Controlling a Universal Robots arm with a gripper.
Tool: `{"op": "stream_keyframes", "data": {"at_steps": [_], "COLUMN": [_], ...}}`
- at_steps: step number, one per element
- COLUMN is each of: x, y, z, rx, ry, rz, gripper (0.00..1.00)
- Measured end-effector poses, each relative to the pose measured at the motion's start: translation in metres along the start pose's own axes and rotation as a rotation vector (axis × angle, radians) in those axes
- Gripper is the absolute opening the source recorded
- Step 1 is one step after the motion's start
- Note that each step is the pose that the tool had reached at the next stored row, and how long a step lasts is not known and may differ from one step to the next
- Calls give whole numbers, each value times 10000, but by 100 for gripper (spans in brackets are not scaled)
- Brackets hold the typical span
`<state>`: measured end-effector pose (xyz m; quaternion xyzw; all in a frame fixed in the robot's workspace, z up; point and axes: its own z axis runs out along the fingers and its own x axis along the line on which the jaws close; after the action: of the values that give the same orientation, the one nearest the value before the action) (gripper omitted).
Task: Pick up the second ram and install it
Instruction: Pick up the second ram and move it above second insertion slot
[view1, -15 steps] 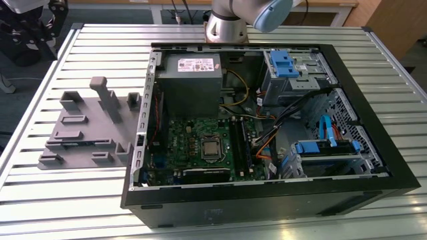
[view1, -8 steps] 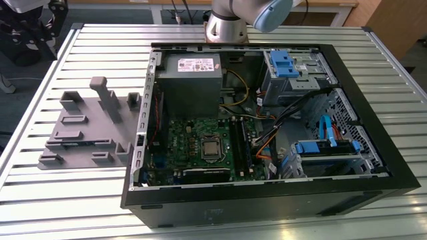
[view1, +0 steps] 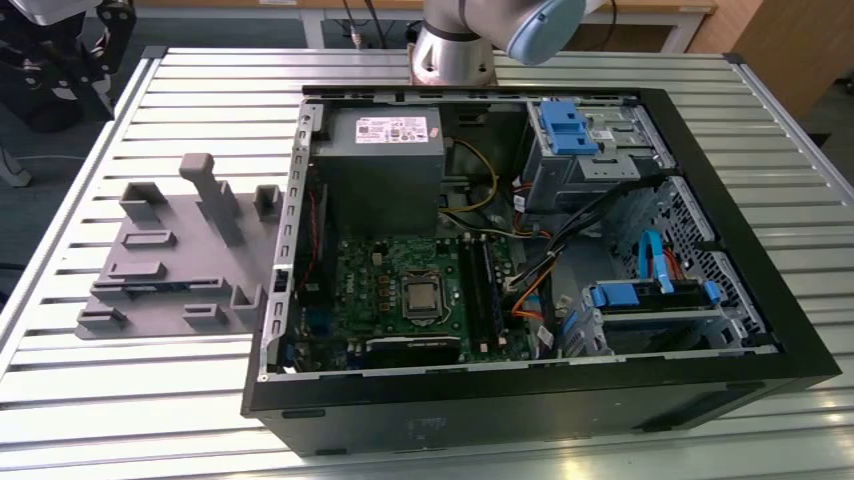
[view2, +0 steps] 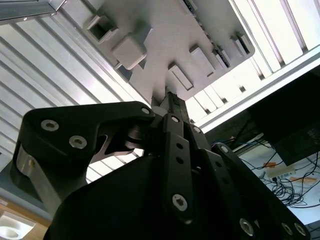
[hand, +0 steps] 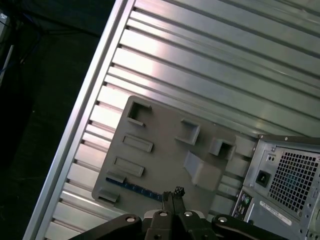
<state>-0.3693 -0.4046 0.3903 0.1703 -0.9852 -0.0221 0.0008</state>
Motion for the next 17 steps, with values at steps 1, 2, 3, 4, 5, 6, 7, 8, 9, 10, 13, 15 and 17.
{"op": "stream_keyframes", "data": {"at_steps": [1,2,3,4,5,6,7,8,9,10,13,15,17], "x": [1,2,2,2,3,3,3,4,4,4,4,4,4], "y": [0,0,1,1,1,1,1,1,1,1,1,1,1], "z": [0,0,0,0,0,0,0,0,0,0,0,0,0], "rx": [0,0,-1,-1,-1,-1,-1,-1,-1,-1,-2,-2,-2], "ry": [0,1,1,3,4,5,6,6,8,9,12,13,16], "rz": [-18,-33,-50,-68,-87,-107,-126,-148,-170,-194,-265,-315,-361], "gripper": [11,11,11,11,11,11,11,11,11,11,11,11,11]}}
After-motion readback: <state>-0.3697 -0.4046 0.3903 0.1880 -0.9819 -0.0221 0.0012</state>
